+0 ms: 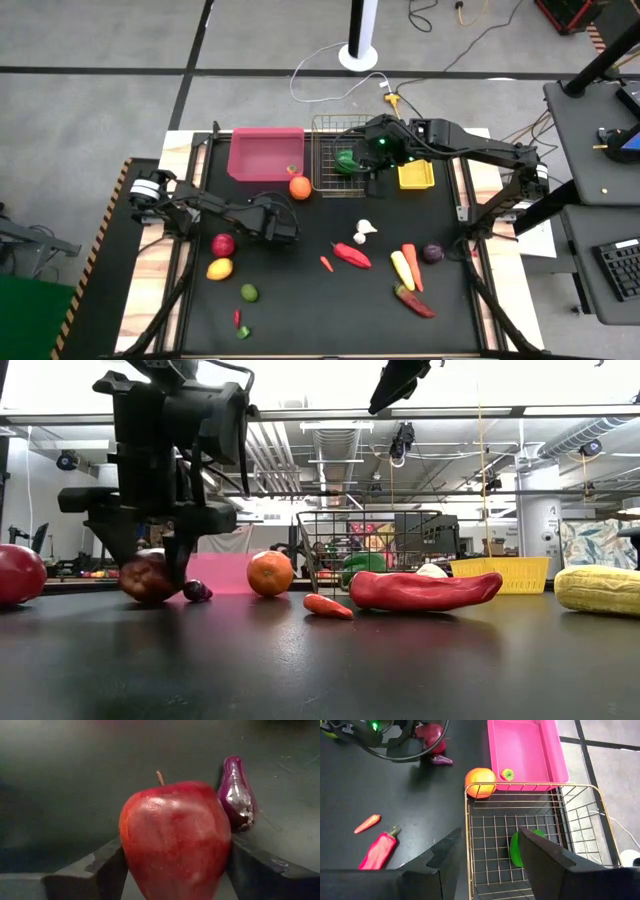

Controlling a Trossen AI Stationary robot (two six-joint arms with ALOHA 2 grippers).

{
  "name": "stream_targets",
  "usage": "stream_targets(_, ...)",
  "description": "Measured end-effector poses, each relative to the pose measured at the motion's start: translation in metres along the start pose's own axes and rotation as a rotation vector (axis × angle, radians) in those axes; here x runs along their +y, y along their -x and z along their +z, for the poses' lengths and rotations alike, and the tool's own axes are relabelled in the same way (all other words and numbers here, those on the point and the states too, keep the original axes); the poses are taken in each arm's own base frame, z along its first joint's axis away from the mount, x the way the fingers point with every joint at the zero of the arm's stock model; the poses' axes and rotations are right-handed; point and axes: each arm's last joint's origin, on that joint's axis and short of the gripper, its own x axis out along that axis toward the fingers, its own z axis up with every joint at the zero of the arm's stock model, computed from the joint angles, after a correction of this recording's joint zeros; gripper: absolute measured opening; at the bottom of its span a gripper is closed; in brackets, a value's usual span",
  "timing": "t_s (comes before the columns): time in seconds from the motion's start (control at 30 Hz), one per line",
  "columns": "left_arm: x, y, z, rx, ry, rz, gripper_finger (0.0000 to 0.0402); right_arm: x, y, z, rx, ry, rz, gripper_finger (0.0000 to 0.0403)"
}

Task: Sort produce into baskets
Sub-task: Put the red apple into the red bin

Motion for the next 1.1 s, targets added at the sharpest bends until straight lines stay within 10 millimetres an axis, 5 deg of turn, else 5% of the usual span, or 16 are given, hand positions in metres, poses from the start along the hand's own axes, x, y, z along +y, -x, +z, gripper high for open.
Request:
stream_targets(0.57,0.025,0.049,0.024,-0.106,-0.078,-0.187,0.0257,0.0,0.0,0.0,0.0,-0.028,0.0,0.0183)
stream_targets(0.83,0.055,0.065,0.063,-0.192,-0.082,-0.204,0.0257,0.0,0.0,0.0,0.0,-0.039,0.0,0.0183)
stream_targets(1.1,0.081,0.057,0.115,-0.223,-0.098,-0.125,0.0257,0.0,0.0,0.0,0.0,-0.054,-0.001,0.0183)
